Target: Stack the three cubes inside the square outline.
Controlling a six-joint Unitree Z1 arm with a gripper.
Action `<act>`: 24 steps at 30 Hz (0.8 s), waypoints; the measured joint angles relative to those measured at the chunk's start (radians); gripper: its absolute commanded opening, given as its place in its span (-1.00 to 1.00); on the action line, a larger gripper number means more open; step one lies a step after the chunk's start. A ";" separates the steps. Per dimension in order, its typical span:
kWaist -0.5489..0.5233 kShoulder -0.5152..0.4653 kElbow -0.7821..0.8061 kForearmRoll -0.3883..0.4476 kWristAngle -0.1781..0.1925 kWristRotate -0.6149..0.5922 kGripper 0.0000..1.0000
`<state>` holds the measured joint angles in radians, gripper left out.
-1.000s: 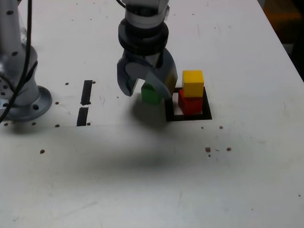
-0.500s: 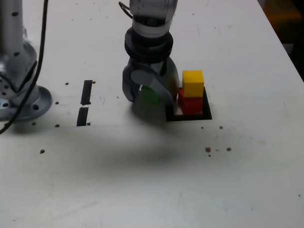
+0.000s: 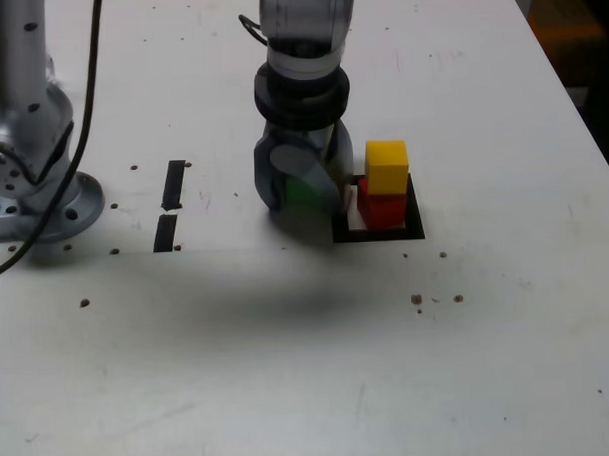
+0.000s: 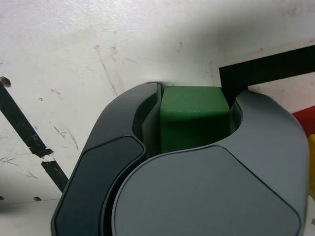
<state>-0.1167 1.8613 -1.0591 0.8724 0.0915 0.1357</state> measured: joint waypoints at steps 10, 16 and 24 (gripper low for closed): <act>0.027 -0.130 0.021 0.130 0.008 -0.082 -0.80; 0.027 -0.180 -0.091 0.280 0.013 -0.129 -0.80; 0.028 -0.178 -0.284 0.469 -0.019 -0.141 -0.80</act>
<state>-0.0891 1.6837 -1.3434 1.3417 0.0729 -0.0049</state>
